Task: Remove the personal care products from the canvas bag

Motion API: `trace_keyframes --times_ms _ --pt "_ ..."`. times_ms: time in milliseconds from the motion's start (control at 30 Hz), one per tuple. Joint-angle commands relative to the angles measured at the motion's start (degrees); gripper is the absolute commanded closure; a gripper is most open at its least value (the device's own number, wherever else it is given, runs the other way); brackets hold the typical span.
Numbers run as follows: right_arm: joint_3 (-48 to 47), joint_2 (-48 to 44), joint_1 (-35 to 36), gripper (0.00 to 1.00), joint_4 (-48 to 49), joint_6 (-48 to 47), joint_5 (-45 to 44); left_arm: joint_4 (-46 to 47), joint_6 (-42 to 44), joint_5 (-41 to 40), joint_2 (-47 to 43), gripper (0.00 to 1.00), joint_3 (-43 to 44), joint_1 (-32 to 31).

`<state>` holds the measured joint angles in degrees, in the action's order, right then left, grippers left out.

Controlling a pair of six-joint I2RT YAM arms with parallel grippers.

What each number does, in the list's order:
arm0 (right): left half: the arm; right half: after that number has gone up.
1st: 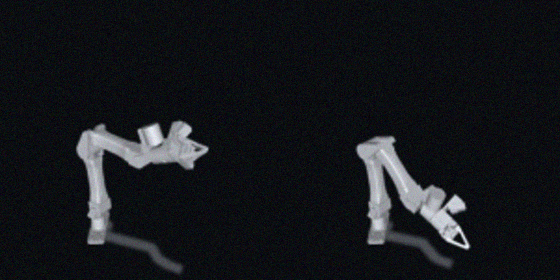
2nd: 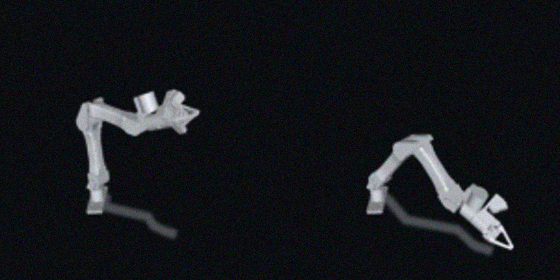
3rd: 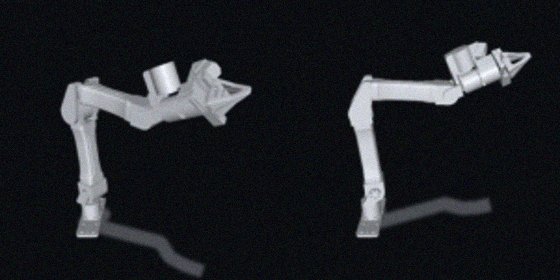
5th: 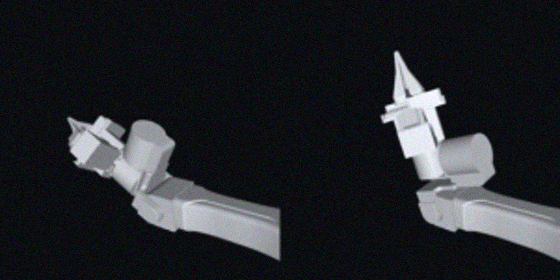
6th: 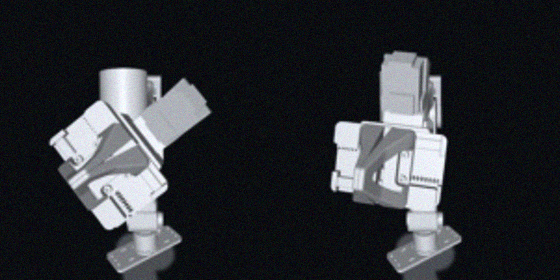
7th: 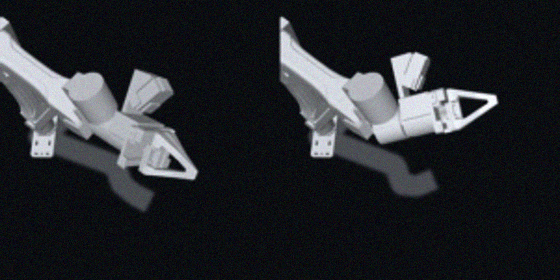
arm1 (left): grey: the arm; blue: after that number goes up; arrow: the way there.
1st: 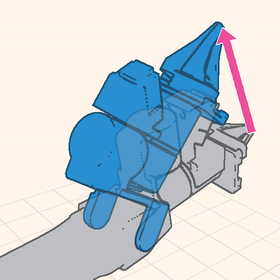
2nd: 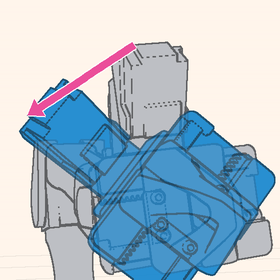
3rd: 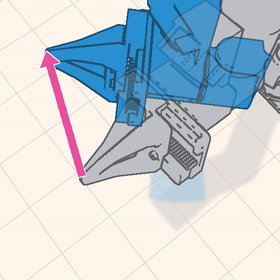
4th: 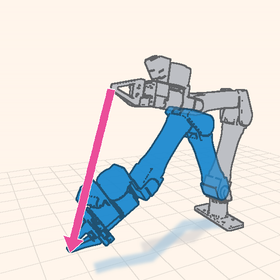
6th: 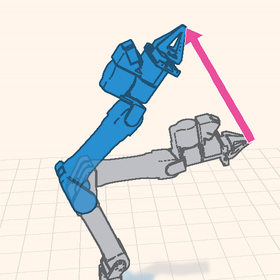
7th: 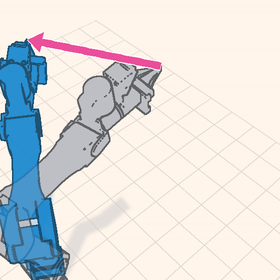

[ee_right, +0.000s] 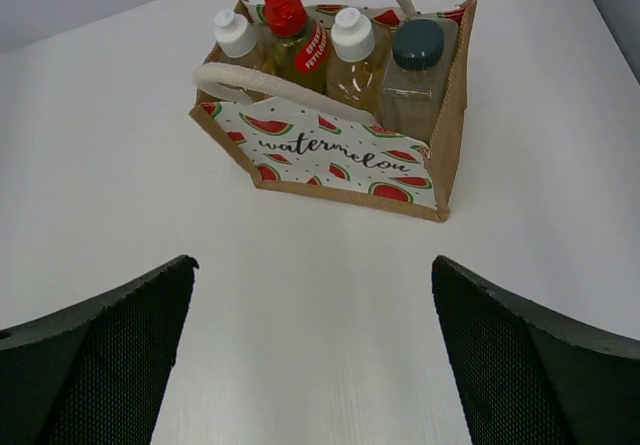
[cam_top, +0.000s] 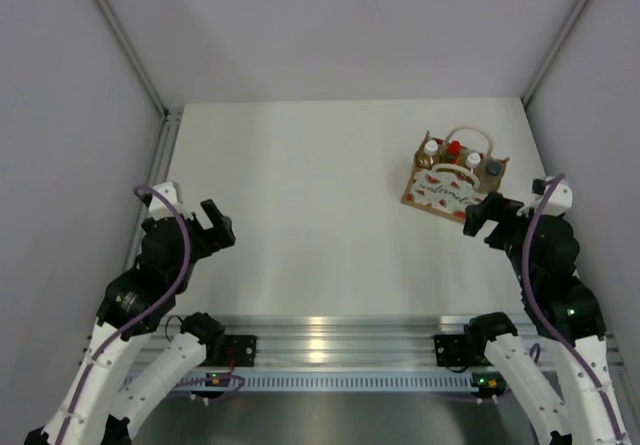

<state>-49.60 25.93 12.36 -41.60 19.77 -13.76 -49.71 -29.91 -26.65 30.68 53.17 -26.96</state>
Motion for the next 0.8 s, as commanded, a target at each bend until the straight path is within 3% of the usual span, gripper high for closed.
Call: trace_keyframes --times_ms 0,300,633,767 --pt "-0.58 0.87 0.21 0.00 1.88 1.15 -1.53 1.90 -0.06 -0.59 1.23 0.02 -0.26 -0.20" --pt "-1.46 0.69 0.21 0.01 4.43 3.26 -0.57 1.90 0.73 0.81 5.00 0.02 0.53 0.68" --pt "-11.56 11.66 -0.66 0.04 4.16 0.44 -8.91 1.90 1.35 1.78 8.61 0.02 1.68 0.77" --pt "-14.72 16.77 -5.49 0.07 4.69 1.67 -6.21 1.81 1.08 2.57 7.91 0.02 0.98 0.68"
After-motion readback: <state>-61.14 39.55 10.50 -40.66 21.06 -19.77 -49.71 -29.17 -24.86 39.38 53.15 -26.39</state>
